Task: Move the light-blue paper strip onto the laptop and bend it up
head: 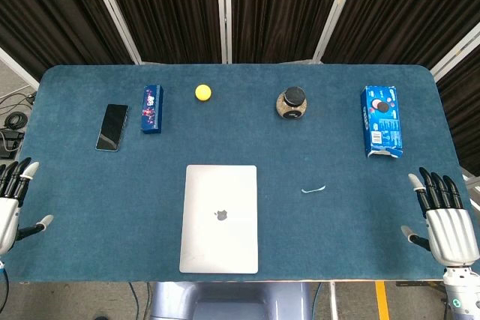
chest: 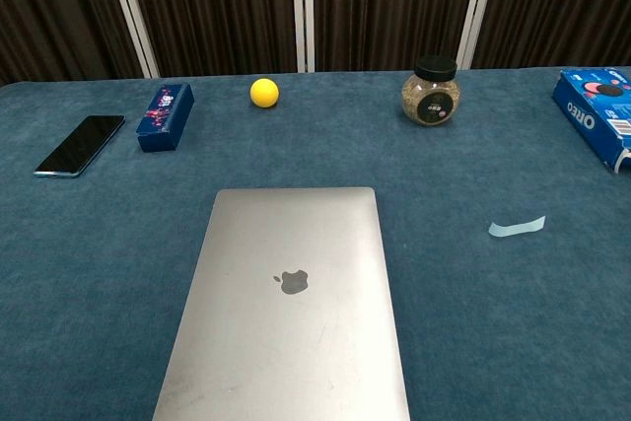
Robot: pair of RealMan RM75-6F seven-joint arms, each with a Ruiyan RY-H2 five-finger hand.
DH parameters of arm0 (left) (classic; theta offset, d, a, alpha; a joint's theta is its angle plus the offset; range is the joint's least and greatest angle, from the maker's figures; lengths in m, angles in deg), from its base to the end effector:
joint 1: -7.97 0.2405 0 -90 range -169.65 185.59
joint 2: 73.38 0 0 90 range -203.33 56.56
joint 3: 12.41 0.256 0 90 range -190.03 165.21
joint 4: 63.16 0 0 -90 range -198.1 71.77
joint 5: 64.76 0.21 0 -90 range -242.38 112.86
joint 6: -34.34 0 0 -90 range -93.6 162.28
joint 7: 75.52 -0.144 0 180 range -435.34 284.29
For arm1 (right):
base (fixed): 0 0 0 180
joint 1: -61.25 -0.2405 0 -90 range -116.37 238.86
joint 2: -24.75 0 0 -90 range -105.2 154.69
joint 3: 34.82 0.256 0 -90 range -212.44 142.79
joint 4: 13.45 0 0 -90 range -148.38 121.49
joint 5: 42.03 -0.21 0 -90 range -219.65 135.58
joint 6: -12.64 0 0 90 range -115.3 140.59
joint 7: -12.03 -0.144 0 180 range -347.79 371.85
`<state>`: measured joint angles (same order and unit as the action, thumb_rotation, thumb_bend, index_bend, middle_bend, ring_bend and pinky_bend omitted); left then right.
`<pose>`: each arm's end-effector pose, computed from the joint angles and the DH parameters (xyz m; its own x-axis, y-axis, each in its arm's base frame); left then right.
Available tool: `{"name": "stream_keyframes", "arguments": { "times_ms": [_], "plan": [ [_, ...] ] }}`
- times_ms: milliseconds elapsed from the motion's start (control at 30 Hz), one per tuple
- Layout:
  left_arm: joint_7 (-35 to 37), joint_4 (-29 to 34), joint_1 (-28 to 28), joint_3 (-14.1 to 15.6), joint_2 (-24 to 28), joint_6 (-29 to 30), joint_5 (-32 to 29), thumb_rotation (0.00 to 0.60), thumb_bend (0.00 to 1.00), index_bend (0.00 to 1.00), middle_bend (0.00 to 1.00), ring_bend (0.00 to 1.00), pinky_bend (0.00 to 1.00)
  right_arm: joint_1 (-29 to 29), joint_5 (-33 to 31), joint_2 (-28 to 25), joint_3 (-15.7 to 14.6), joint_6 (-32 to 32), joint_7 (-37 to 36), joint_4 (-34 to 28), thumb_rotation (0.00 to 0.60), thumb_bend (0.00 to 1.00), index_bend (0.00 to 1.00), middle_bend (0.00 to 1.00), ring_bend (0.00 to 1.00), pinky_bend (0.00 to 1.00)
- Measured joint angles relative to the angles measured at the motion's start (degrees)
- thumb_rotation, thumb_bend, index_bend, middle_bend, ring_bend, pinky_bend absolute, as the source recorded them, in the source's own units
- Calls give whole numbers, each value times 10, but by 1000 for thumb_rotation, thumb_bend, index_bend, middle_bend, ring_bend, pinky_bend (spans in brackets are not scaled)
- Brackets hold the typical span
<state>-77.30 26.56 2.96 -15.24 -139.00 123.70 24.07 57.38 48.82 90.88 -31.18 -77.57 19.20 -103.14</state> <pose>-0.3064 0.1817 0.1618 0.4398 -0.0763 0.8949 0.8941 -0.0565 -0.4442 -0.3028 -0.1778 0.1609 0.5134 0.1033 0.8519 -0.8513 -0.0636 0.5208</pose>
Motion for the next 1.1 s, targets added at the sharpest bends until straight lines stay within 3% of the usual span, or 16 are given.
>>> {"name": "stream_keyframes", "arguments": {
  "times_ms": [433,567,733,867,1100],
  "plan": [
    [-9,1,-2,0,-3,-9,-5,600,0,0,0,0,0,-23,-11,-1,-1,55,-2,6,600,0,23,0,0,0],
    [-15,0,-5,-1,-6,-17,-11,600,0,0,0,0,0,-59,-20,-1,6,119,-13,18,600,3,125,0,0,0],
    [-34,-8,-10,-6,-18,-30,-27,600,0,0,0,0,0,-126,-31,7,17,224,-46,47,600,202,315,0,0,0],
    [-43,-17,-15,-8,-26,-43,-38,600,0,0,0,0,0,-195,-40,35,26,310,-67,93,600,253,351,0,0,0],
    [-53,-30,-21,-12,-37,-57,-55,600,0,0,0,0,0,-260,-51,105,27,383,-70,175,600,279,413,0,0,0]
  ]
}}
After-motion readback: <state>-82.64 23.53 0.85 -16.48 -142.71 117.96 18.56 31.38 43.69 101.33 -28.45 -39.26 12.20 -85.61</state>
